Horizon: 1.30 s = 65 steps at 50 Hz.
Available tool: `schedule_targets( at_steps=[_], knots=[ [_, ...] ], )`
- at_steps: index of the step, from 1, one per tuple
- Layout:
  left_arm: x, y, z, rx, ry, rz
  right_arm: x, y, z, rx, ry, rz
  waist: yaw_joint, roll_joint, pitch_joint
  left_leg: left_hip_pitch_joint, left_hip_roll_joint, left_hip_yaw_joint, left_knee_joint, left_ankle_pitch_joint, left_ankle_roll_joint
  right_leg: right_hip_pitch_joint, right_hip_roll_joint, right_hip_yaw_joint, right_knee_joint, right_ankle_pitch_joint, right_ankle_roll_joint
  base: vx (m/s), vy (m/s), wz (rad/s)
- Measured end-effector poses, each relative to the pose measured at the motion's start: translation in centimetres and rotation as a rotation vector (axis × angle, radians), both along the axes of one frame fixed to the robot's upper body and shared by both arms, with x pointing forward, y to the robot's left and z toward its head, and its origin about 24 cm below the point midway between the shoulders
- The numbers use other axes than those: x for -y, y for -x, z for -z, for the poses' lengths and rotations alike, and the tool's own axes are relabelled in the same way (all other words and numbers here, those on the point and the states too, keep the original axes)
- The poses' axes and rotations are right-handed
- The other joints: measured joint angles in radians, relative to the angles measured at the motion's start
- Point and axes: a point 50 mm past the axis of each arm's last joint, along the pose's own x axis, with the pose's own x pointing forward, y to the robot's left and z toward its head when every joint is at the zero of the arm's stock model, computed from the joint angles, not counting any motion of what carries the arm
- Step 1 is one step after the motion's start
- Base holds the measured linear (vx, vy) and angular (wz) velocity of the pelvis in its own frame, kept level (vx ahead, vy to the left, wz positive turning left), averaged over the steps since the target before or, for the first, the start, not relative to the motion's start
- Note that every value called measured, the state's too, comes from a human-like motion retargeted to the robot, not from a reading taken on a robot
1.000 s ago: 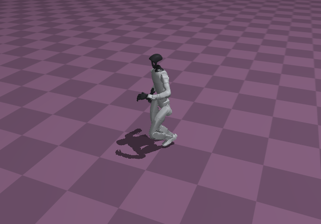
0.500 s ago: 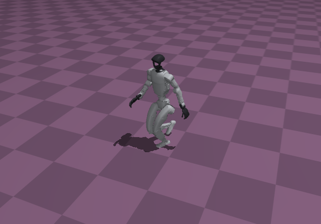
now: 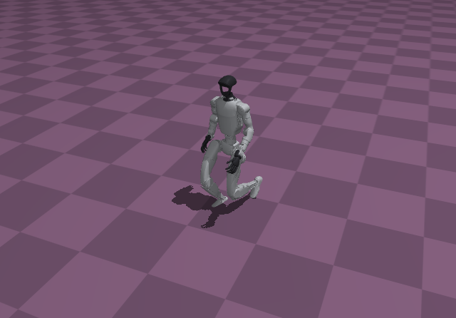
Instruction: Sport exercise
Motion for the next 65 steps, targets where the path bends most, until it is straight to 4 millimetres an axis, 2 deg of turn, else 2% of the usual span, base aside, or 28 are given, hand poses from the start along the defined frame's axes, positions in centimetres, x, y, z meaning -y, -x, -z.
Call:
schedule_targets(
  at_steps=[2,5,8,11,13,15,16,18,20,22,24,26,28,31,34,37,40,42,45,47,50,52,54,57,60,63,65],
  knots=[
    [0.1,3.1,2.5,-0.172,-0.007,0.020,-0.2,-4.7,-0.3,0.147,0.011,-0.055,0.047,-0.021,-0.018,-0.154,-0.001,0.033,0.036,-0.107,0.060,0.076,-0.020,-0.001,-0.054,-0.027,0.017,0.88,-0.11,0.07],
    [-0.7,9.1,5.3,-0.414,-0.022,0.001,-0.6,-12.1,-2.2,0.411,0.023,-0.142,0.123,-0.059,-0.035,-0.330,-0.030,0.092,-0.057,-0.237,0.099,0.210,-0.056,-0.019,-0.152,-0.027,0.059,0.93,-0.06,-0.30],
    [-2.4,16.0,6.6,-0.632,-0.045,-0.087,-1.3,-19.2,-6.3,0.717,0.027,-0.248,0.176,-0.100,-0.046,-0.436,-0.067,0.148,-0.305,-0.290,0.082,0.342,-0.086,-0.018,-0.241,-0.015,0.103,1.00,0.00,-0.42],
    [-4.3,22.4,6.4,-0.811,-0.085,-0.216,-2.6,-24.8,-11.8,1.008,0.034,-0.390,0.188,-0.160,-0.070,-0.488,-0.141,0.206,-0.643,-0.275,0.034,0.437,-0.141,-0.006,-0.299,-0.014,0.144,1.02,0.06,-0.13],
    [-5.3,25.9,5.8,-0.903,-0.110,-0.312,-3.8,-27.3,-15.4,1.171,0.036,-0.476,0.184,-0.207,-0.090,-0.494,-0.203,0.245,-0.848,-0.246,0.011,0.473,-0.194,0.000,-0.289,-0.007,0.167,0.98,0.08,0.04],
    [-5.8,28.9,5.1,-0.983,-0.130,-0.385,-4.8,-28.6,-17.8,1.283,0.038,-0.537,0.192,-0.229,-0.100,-0.530,-0.225,0.268,-0.853,-0.228,0.003,0.493,-0.231,0.003,-0.210,0.019,0.182,0.92,0.05,-0.02],
    [-5.9,30.2,4.7,-1.014,-0.139,-0.426,-5.4,-29.0,-18.8,1.325,0.035,-0.570,0.194,-0.247,-0.106,-0.532,-0.240,0.278,-0.827,-0.213,0.018,0.504,-0.248,0.019,-0.166,0.040,0.194,0.96,0.05,-0.10],
    [-5.9,32.2,4.1,-1.069,-0.150,-0.487,-6.4,-29.1,-19.6,1.369,0.021,-0.619,0.190,-0.282,-0.110,-0.537,-0.274,0.295,-0.732,-0.179,0.061,0.518,-0.282,0.056,-0.050,0.123,0.228,0.96,0.05,0.02],
    [-5.6,33.5,3.7,-1.104,-0.148,-0.528,-7.6,-28.6,-19.1,1.357,-0.018,-0.644,0.173,-0.324,-0.096,-0.528,-0.321,0.318,-0.613,-0.176,0.126,0.508,-0.329,0.100,0.121,0.278,0.275,0.89,0.06,0.18],
    [-5.1,33.1,4.0,-1.093,-0.133,-0.535,-8.4,-27.8,-17.4,1.289,-0.068,-0.628,0.152,-0.374,-0.071,-0.495,-0.381,0.340,-0.560,-0.200,0.186,0.447,-0.402,0.139,0.302,0.420,0.290,0.84,0.05,0.19],
    [-4.6,31.1,4.9,-1.044,-0.114,-0.506,-8.7,-26.7,-14.6,1.169,-0.109,-0.598,0.132,-0.399,-0.063,-0.448,-0.411,0.328,-0.548,-0.241,0.201,0.353,-0.467,0.151,0.435,0.426,0.242,0.84,-0.01,0.14],
    [-3.9,28.0,5.8,-0.957,-0.092,-0.459,-8.6,-24.8,-11.1,0.997,-0.143,-0.568,0.112,-0.403,-0.063,-0.369,-0.435,0.301,-0.586,-0.272,0.201,0.243,-0.523,0.153,0.510,0.327,0.171,0.83,0.03,0.16],
    [-3.2,24.0,6.5,-0.832,-0.070,-0.412,-7.9,-22.0,-7.3,0.793,-0.162,-0.529,0.089,-0.389,-0.065,-0.271,-0.459,0.259,-0.657,-0.295,0.201,0.138,-0.552,0.145,0.515,0.202,0.117,0.82,0.06,0.30],
    [-3.1,16.7,6.0,-0.554,-0.052,-0.363,-6.0,-16.4,-2.9,0.503,-0.149,-0.448,0.050,-0.356,-0.070,-0.116,-0.489,0.185,-0.787,-0.310,0.199,0.004,-0.546,0.128,0.394,0.078,0.095,0.81,0.04,0.55],
    [-4.1,9.4,2.8,-0.206,-0.064,-0.323,-3.8,-10.6,-0.6,0.284,-0.106,-0.343,0.013,-0.327,-0.079,0.021,-0.488,0.113,-0.907,-0.306,0.171,-0.095,-0.486,0.132,0.179,0.042,0.134,0.74,-0.06,0.69],
    [-5.1,3.8,-2.1,0.134,-0.096,-0.281,-2.0,-5.8,0.2,0.129,-0.055,-0.251,-0.004,-0.291,-0.107,0.116,-0.452,0.043,-1.000,-0.298,0.127,-0.158,-0.359,0.180,-0.084,0.062,0.201,0.67,-0.11,0.43],
    [-5.8,0.3,-7.3,0.425,-0.139,-0.254,-0.7,-2.3,0.1,0.029,-0.016,-0.190,-0.004,-0.261,-0.140,0.164,-0.406,-0.007,-1.024,-0.299,0.087,-0.183,-0.243,0.249,-0.271,0.105,0.246,0.59,-0.14,0.26],
    [-6.0,-0.7,-9.7,0.547,-0.165,-0.248,-0.3,-0.6,0.0,-0.019,-0.002,-0.171,-0.003,-0.248,-0.139,0.197,-0.377,-0.028,-0.959,-0.312,0.066,-0.164,-0.197,0.267,-0.260,0.139,0.249,0.54,-0.17,0.31],
    [-6.1,-0.8,-11.0,0.619,-0.183,-0.250,-0.3,0.9,0.0,-0.060,0.004,-0.169,0.006,-0.215,-0.118,0.221,-0.312,-0.050,-0.759,-0.348,0.035,-0.109,-0.130,0.241,-0.153,0.172,0.216,0.50,-0.20,0.26],
    [-5.9,-0.3,-10.3,0.586,-0.182,-0.249,-0.8,0.8,0.2,-0.057,0.002,-0.184,0.025,-0.186,-0.113,0.200,-0.244,-0.044,-0.582,-0.324,0.000,-0.092,-0.080,0.208,-0.082,0.156,0.177,0.49,-0.20,0.09],
    [-5.1,0.7,-7.5,0.445,-0.161,-0.227,-1.4,-1.6,0.4,0.001,0.008,-0.220,0.063,-0.091,-0.101,0.113,-0.055,-0.028,-0.302,-0.233,-0.039,-0.021,0.029,0.120,-0.114,0.145,0.113,0.44,-0.19,0.03],
    [-4.2,1.9,-4.5,0.289,-0.147,-0.198,-1.5,-4.3,0.3,0.074,0.028,-0.252,0.093,-0.074,-0.101,0.030,0.021,0.001,-0.187,-0.226,-0.005,0.012,0.052,0.100,-0.141,0.133,0.098,0.39,-0.17,0.04],
    [-3.4,3.9,-1.3,0.095,-0.142,-0.158,-1.5,-7.5,-0.2,0.170,0.057,-0.276,0.123,-0.077,-0.108,-0.053,0.052,0.030,-0.140,-0.274,0.039,0.049,0.057,0.094,-0.177,0.124,0.099,0.38,-0.14,0.03],
    [-2.5,8.6,3.3,-0.233,-0.140,-0.097,-1.2,-12.4,-1.7,0.347,0.109,-0.294,0.159,-0.096,-0.120,-0.154,0.031,0.066,-0.189,-0.364,0.084,0.106,0.051,0.102,-0.236,0.124,0.119,0.35,-0.10,-0.06],
    [-1.7,15.1,6.3,-0.563,-0.118,-0.042,-0.9,-16.9,-4.2,0.549,0.152,-0.304,0.158,-0.141,-0.137,-0.226,-0.057,0.090,-0.360,-0.388,0.102,0.141,0.011,0.127,-0.273,0.133,0.148,0.29,-0.08,0.00],
    [-0.9,21.3,7.4,-0.834,-0.067,-0.007,-1.3,-20.5,-6.9,0.742,0.158,-0.319,0.135,-0.180,-0.155,-0.234,-0.142,0.096,-0.548,-0.367,0.101,0.163,-0.026,0.161,-0.298,0.128,0.164,0.28,-0.05,-0.09],
    [-0.2,24.6,7.4,-0.964,-0.022,0.002,-1.8,-22.0,-8.3,0.837,0.142,-0.327,0.120,-0.192,-0.159,-0.212,-0.171,0.100,-0.628,-0.348,0.096,0.185,-0.033,0.182,-0.310,0.116,0.165,0.25,-0.04,-0.23]
  ],
)
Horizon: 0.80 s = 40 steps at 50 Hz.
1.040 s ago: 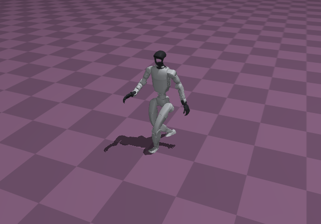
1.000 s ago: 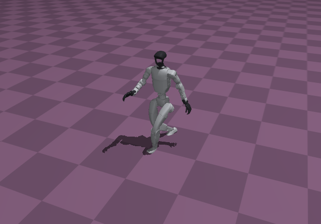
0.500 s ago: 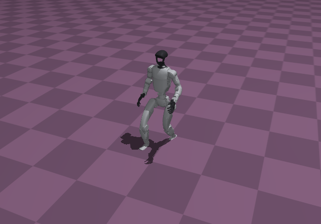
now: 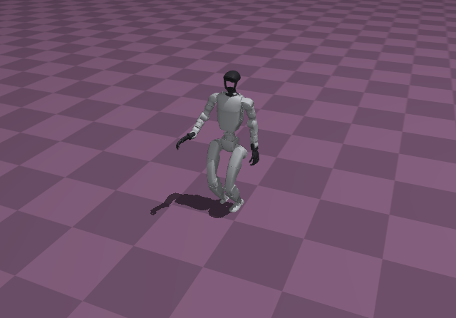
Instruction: Sport exercise
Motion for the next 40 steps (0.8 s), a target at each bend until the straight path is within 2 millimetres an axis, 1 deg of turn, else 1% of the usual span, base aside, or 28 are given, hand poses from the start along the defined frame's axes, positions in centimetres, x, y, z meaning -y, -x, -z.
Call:
schedule_targets(
  at_steps=[2,4,5,6,8,10,12,16,20,22,25,27,32,33,35,37,38,40],
  knots=[
    [0.6,1.9,-0.1,-0.077,0.038,-0.013,-0.6,-0.7,-0.7,0.045,-0.030,-0.020,-0.016,-0.007,0.003,0.035,-0.012,0.012,-0.043,0.006,0.005,0.022,-0.005,0.017,-0.006,-0.018,-0.004,0.21,-0.03,-0.19],
    [1.3,2.8,-0.1,-0.115,0.071,-0.021,-1.1,-0.7,-0.7,0.049,-0.060,-0.036,-0.034,-0.016,0.006,0.066,-0.024,0.024,-0.077,0.006,0.014,0.037,-0.014,0.033,-0.006,-0.035,-0.009,0.18,-0.02,-0.10],
    [1.6,2.9,-0.1,-0.121,0.085,-0.024,-1.3,-0.6,-0.6,0.041,-0.074,-0.043,-0.043,-0.021,0.007,0.080,-0.030,0.030,-0.093,0.006,0.017,0.043,-0.018,0.040,-0.005,-0.042,-0.011,0.16,-0.02,-0.06],
    [1.7,2.5,0.0,-0.112,0.093,-0.027,-1.6,-0.2,-0.1,0.016,-0.088,-0.047,-0.051,-0.024,0.009,0.092,-0.036,0.034,-0.108,0.007,0.020,0.048,-0.023,0.045,-0.005,-0.048,-0.013,0.15,-0.02,-0.04],
    [1.9,1.3,0.3,-0.077,0.103,-0.031,-2.0,0.9,1.1,-0.050,-0.113,-0.054,-0.067,-0.030,0.011,0.113,-0.045,0.043,-0.134,0.008,0.023,0.056,-0.032,0.053,-0.003,-0.058,-0.017,0.13,-0.02,-0.02],
    [1.8,-0.7,0.5,-0.016,0.103,-0.036,-2.3,2.4,2.5,-0.137,-0.133,-0.052,-0.081,-0.032,0.011,0.125,-0.051,0.050,-0.149,0.008,0.024,0.059,-0.038,0.057,0.002,-0.065,-0.021,0.10,-0.02,-0.01],
    [1.4,-3.3,0.7,0.070,0.092,-0.042,-2.5,4.2,4.1,-0.238,-0.148,-0.043,-0.094,-0.030,0.012,0.128,-0.051,0.058,-0.149,0.007,0.024,0.059,-0.042,0.056,0.006,-0.070,-0.024,0.07,-0.02,0.01],
    [0.4,-9.8,0.1,0.299,0.064,-0.052,-2.2,8.2,6.6,-0.435,-0.161,0.008,-0.113,-0.008,0.009,0.103,-0.025,0.079,-0.095,-0.003,0.014,0.041,-0.036,0.035,0.020,-0.075,-0.028,0.01,0.00,0.01],
    [-0.4,-16.7,-2.0,0.570,0.052,-0.059,-1.4,11.9,8.1,-0.593,-0.152,0.075,-0.125,0.034,0.002,0.084,0.043,0.130,-0.021,-0.006,-0.012,0.014,-0.016,-0.007,0.020,-0.074,-0.031,0.00,0.00,0.00],
    [-0.7,-19.6,-3.5,0.696,0.056,-0.059,-0.9,13.3,8.4,-0.646,-0.144,0.102,-0.131,0.051,-0.005,0.084,0.063,0.149,-0.024,0.000,-0.028,0.002,-0.015,-0.027,0.012,-0.073,-0.030,0.01,0.01,0.09],
    [-0.9,-22.9,-5.7,0.850,0.070,-0.049,-0.4,14.6,8.6,-0.696,-0.133,0.130,-0.144,0.060,-0.019,0.090,0.055,0.160,-0.082,0.013,-0.046,-0.017,-0.032,-0.045,0.004,-0.072,-0.025,0.01,0.02,0.22],
    [-0.9,-24.1,-6.6,0.911,0.083,-0.040,-0.1,14.8,8.6,-0.710,-0.126,0.136,-0.152,0.056,-0.026,0.100,0.034,0.163,-0.136,0.025,-0.053,-0.030,-0.053,-0.050,0.006,-0.073,-0.019,0.01,0.03,0.21],
    [-0.5,-25.0,-7.2,0.937,0.111,-0.011,0.0,14.4,8.5,-0.715,-0.122,0.124,-0.172,0.036,-0.027,0.128,-0.015,0.168,-0.236,0.054,-0.059,-0.055,-0.096,-0.048,0.028,-0.079,-0.005,-0.01,0.01,0.04],
    [-0.3,-24.6,-6.9,0.917,0.114,-0.006,-0.2,14.5,8.6,-0.719,-0.123,0.116,-0.175,0.034,-0.018,0.125,-0.011,0.173,-0.211,0.049,-0.063,-0.063,-0.100,-0.048,0.058,-0.082,-0.004,-0.06,0.03,0.00],
    [-0.3,-24.0,-6.1,0.862,0.113,0.008,-0.3,13.5,8.5,-0.702,-0.129,0.089,-0.183,0.027,-0.028,0.144,-0.036,0.167,-0.285,0.072,-0.057,-0.061,-0.110,-0.045,0.028,-0.075,0.002,0.00,0.00,0.00],
    [-0.1,-22.2,-4.7,0.766,0.115,0.015,-0.8,13.2,8.5,-0.696,-0.135,0.060,-0.190,0.017,-0.016,0.142,-0.036,0.176,-0.257,0.076,-0.059,-0.071,-0.120,-0.041,0.068,-0.076,0.004,0.00,0.00,0.00],
    [-0.1,-21.5,-4.1,0.713,0.113,0.023,-0.9,12.6,8.4,-0.687,-0.139,0.039,-0.195,0.014,-0.024,0.156,-0.050,0.172,-0.304,0.088,-0.053,-0.067,-0.123,-0.039,0.044,-0.072,0.006,0.00,0.00,0.00],
    [0.2,-19.1,-2.6,0.597,0.117,0.031,-1.4,12.2,8.4,-0.681,-0.147,0.007,-0.205,0.002,-0.011,0.152,-0.051,0.183,-0.272,0.095,-0.054,-0.076,-0.135,-0.031,0.084,-0.072,0.008,-0.06,0.03,-0.01]
  ],
)
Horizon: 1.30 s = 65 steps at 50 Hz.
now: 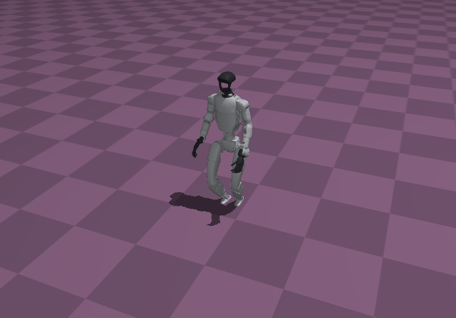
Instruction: Sport exercise
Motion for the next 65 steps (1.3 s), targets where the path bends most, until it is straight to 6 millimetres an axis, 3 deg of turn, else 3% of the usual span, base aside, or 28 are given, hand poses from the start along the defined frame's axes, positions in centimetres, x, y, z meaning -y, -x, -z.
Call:
schedule_targets(
  at_steps=[6,10,15,20,23,27,30,35,39,42,45,48,51,57,58,65],
  knots=[
    [0.5,5.7,2.6,-0.297,0.014,0.048,-1.0,-1.6,-0.2,0.021,-0.063,-0.077,-0.034,-0.017,-0.003,0.023,-0.026,0.006,-0.045,0.029,0.013,0.003,-0.015,0.019,-0.002,0.006,0.004,-0.02,0.01,-0.01],
    [1.0,7.3,3.1,-0.374,0.037,0.072,-2.1,-1.8,0.0,0.012,-0.107,-0.107,-0.053,-0.021,0.007,0.018,-0.028,0.016,-0.020,0.036,0.013,-0.005,-0.020,0.033,0.026,0.012,0.005,-0.05,0.03,-0.07],
    [0.9,5.7,2.8,-0.324,0.037,0.098,-2.3,-0.3,0.5,-0.052,-0.131,-0.097,-0.079,-0.024,0.024,-0.009,-0.033,0.028,0.024,0.026,0.015,-0.044,-0.025,0.052,0.087,0.023,0.016,-0.10,0.05,-0.11],
    [-0.7,-0.3,0.7,-0.113,0.000,0.070,-1.5,-0.4,0.4,-0.067,-0.128,-0.059,-0.102,-0.016,0.014,-0.067,-0.056,0.033,-0.035,0.057,0.025,-0.155,-0.028,0.071,0.118,0.087,0.051,-0.12,0.08,-0.08],
    [-1.4,-2.8,-0.6,-0.009,-0.012,0.033,-1.1,-0.5,0.4,-0.070,-0.124,-0.041,-0.112,-0.016,0.019,-0.116,-0.056,0.048,-0.017,0.070,0.027,-0.238,-0.072,0.059,0.179,0.137,0.046,-0.20,0.07,-0.20],
    [-2.3,-4.3,-1.7,0.066,-0.023,-0.024,-0.9,-0.6,0.3,-0.069,-0.133,-0.020,-0.111,-0.026,0.027,-0.180,-0.051,0.068,0.041,0.069,0.036,-0.290,-0.167,0.019,0.302,0.114,-0.004,-0.23,0.05,-0.26],
    [-3.0,-4.2,-1.6,0.042,-0.012,-0.071,-0.9,-1.9,0.0,-0.050,-0.156,-0.018,-0.108,-0.047,0.020,-0.183,-0.094,0.064,-0.031,0.112,0.057,-0.281,-0.239,0.006,0.401,0.099,-0.028,-0.22,0.04,-0.03],
    [-3.0,1.4,1.1,-0.195,0.034,-0.134,-1.1,-3.1,-0.2,-0.032,-0.201,-0.023,-0.088,-0.121,0.012,-0.228,-0.153,0.071,-0.034,0.186,0.089,-0.155,-0.305,0.022,0.553,0.098,-0.019,-0.29,0.00,0.08],
    [-2.9,7.0,2.6,-0.414,0.074,-0.193,-1.2,-4.8,-0.7,0.009,-0.225,-0.023,-0.056,-0.169,0.012,-0.235,-0.187,0.066,-0.100,0.262,0.108,-0.019,-0.269,0.040,0.502,0.093,0.017,-0.35,-0.03,0.09],
    [-2.6,10.7,3.1,-0.540,0.098,-0.239,-0.9,-6.1,-1.3,0.057,-0.220,-0.017,-0.028,-0.180,0.025,-0.271,-0.175,0.072,-0.088,0.286,0.107,0.061,-0.220,0.040,0.395,0.024,0.008,-0.42,-0.05,0.04],
    [-2.0,13.0,3.3,-0.611,0.116,-0.269,-0.4,-7.6,-2.1,0.118,-0.204,-0.014,0.004,-0.158,0.048,-0.325,-0.133,0.061,-0.060,0.297,0.084,0.095,-0.172,0.008,0.272,-0.105,-0.055,-0.46,-0.05,-0.12],
    [-1.1,13.8,3.4,-0.627,0.150,-0.277,0.0,-8.7,-2.7,0.168,-0.186,-0.002,0.045,-0.098,0.059,-0.434,-0.069,-0.053,-0.018,0.326,-0.010,0.059,-0.108,-0.037,0.183,-0.128,-0.115,-0.51,-0.05,-0.35],
    [0.0,13.7,3.6,-0.611,0.195,-0.279,0.5,-8.4,-2.7,0.165,-0.179,0.037,0.074,-0.051,0.050,-0.508,0.000,-0.075,0.038,0.280,-0.037,0.007,-0.064,-0.074,0.119,-0.118,-0.134,-0.43,0.01,-0.02],
    [0.7,12.0,3.7,-0.535,0.235,-0.277,0.6,-3.7,-0.7,0.011,-0.207,0.127,0.130,0.005,0.033,-0.525,0.166,-0.037,0.294,0.156,-0.013,-0.046,-0.032,-0.141,0.049,-0.058,-0.113,-0.31,0.08,0.13],
    [0.3,11.3,3.6,-0.514,0.230,-0.280,0.6,-2.9,-0.4,-0.022,-0.218,0.136,0.158,0.026,0.019,-0.509,0.225,-0.035,0.334,0.119,-0.008,-0.032,0.007,-0.153,-0.012,-0.032,-0.114,-0.22,0.13,-0.04],
    [-1.7,7.0,2.9,-0.381,0.191,-0.308,-0.3,2.2,1.0,-0.207,-0.274,0.144,0.205,0.099,-0.041,-0.378,0.561,0.094,0.493,0.007,0.027,-0.011,0.065,-0.283,-0.171,0.071,-0.106,-0.17,0.17,0.50]
  ],
)
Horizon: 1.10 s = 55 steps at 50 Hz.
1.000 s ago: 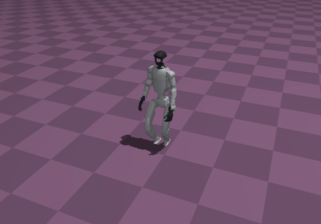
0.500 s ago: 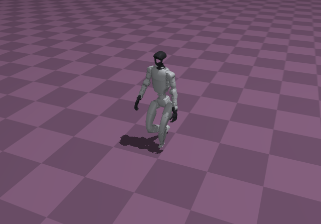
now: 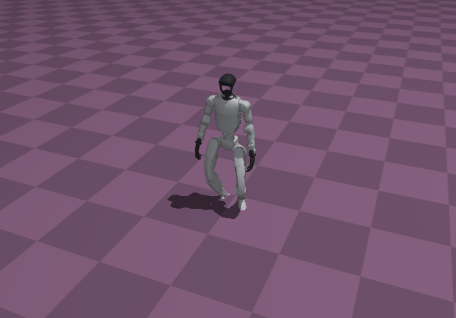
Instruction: Sport exercise
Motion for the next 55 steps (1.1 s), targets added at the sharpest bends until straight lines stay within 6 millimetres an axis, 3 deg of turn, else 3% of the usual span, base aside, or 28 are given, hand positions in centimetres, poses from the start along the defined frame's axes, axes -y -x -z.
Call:
schedule_targets(
  at_steps=[5,9,11,15,18,20,22,25,28,33,37,43,50,55],
  knots=[
    [-0.3,-2.4,-0.5,0.058,-0.008,0.027,-0.2,1.2,0.2,-0.036,-0.024,0.006,-0.031,0.049,-0.044,0.059,0.165,0.160,-0.018,-0.006,-0.019,-0.002,-0.037,-0.134,-0.017,0.040,0.004,-0.12,0.22,1.41],
    [-0.1,-3.5,-0.6,0.071,-0.001,0.085,0.2,1.0,0.1,-0.023,-0.021,0.029,-0.059,0.070,-0.060,0.064,0.144,0.198,-0.056,-0.033,-0.040,0.000,-0.105,-0.197,0.044,0.050,-0.013,-0.08,0.26,1.71],
    [-0.2,-3.7,-0.7,0.066,-0.005,0.114,0.4,0.8,0.0,-0.015,-0.019,0.043,-0.076,0.072,-0.052,0.059,0.099,0.176,-0.064,-0.052,-0.044,-0.007,-0.146,-0.189,0.121,0.054,-0.029,-0.01,0.28,2.13],
    [-1.4,-4.0,-1.0,0.046,-0.035,0.118,0.1,-0.1,-0.1,0.002,-0.045,0.075,-0.181,-0.010,0.014,0.113,-0.135,0.124,-0.133,-0.038,-0.030,-0.045,-0.220,-0.008,0.288,0.048,0.018,0.05,0.26,3.21],
    [-2.7,-3.3,-1.1,0.012,-0.065,0.069,-0.8,-0.4,0.2,0.002,-0.080,0.100,-0.233,-0.065,0.055,0.154,-0.252,0.081,-0.182,0.044,-0.062,-0.041,-0.182,0.101,0.306,0.083,0.040,0.10,0.19,3.05],
    [-3.2,-2.4,-1.1,-0.015,-0.069,0.033,-1.4,-0.3,0.3,-0.007,-0.103,0.117,-0.248,-0.080,0.070,0.169,-0.279,0.050,-0.197,0.141,-0.109,-0.032,-0.121,0.158,0.272,0.147,0.052,0.11,0.15,2.97],
    [-3.1,-1.6,-0.9,-0.042,-0.052,0.019,-1.9,0.0,0.5,-0.020,-0.125,0.135,-0.257,-0.080,0.074,0.170,-0.244,0.059,-0.178,0.258,-0.137,-0.029,-0.061,0.193,0.223,0.244,0.063,0.10,0.14,3.10],
    [-2.4,-0.8,-0.6,-0.073,-0.010,0.029,-2.0,0.3,0.6,-0.024,-0.147,0.166,-0.253,-0.061,0.072,0.146,-0.176,0.067,-0.145,0.310,-0.147,-0.035,0.011,0.210,0.156,0.342,0.072,0.07,0.15,2.99],
    [-1.4,-0.4,-0.3,-0.079,0.031,0.056,-1.7,0.5,0.5,-0.016,-0.149,0.200,-0.243,-0.041,0.076,0.127,-0.101,0.089,-0.108,0.262,-0.133,-0.041,0.015,0.159,0.150,0.307,0.048,0.02,0.15,2.83],
    [0.4,-1.2,-0.1,-0.062,0.090,0.151,-0.7,0.1,0.2,0.007,-0.132,0.248,-0.226,-0.011,0.102,0.118,-0.105,0.067,-0.100,0.070,-0.100,-0.019,-0.048,0.058,0.218,0.143,0.006,0.02,0.16,2.80],
    [1.0,-3.1,-0.4,-0.023,0.090,0.231,-0.3,-0.7,0.0,0.018,-0.141,0.255,-0.251,-0.033,0.170,0.146,-0.258,-0.016,-0.151,0.013,-0.078,-0.033,-0.138,0.105,0.379,0.120,0.024,0.07,0.12,3.24],
    [-0.4,-5.5,-1.2,0.036,0.030,0.240,-0.2,-1.7,-0.2,0.033,-0.176,0.269,-0.287,-0.071,0.239,0.181,-0.465,-0.206,-0.233,0.043,-0.084,-0.083,-0.202,0.265,0.498,0.083,0.033,0.13,-0.02,2.83],
    [-2.3,-7.6,-2.3,0.110,-0.035,0.177,0.8,-2.9,-0.7,0.089,-0.152,0.337,-0.276,-0.076,0.272,0.219,-0.556,-0.420,-0.258,0.046,-0.109,-0.080,-0.146,0.441,0.452,0.097,0.081,0.14,-0.18,1.95],
    [-3.1,-8.2,-2.7,0.144,-0.068,0.107,0.6,-4.0,-0.9,0.125,-0.140,0.357,-0.245,-0.111,0.285,0.260,-0.578,-0.522,-0.263,0.031,-0.139,-0.029,-0.131,0.470,0.437,0.062,0.094,0.08,-0.31,1.20]
  ],
)
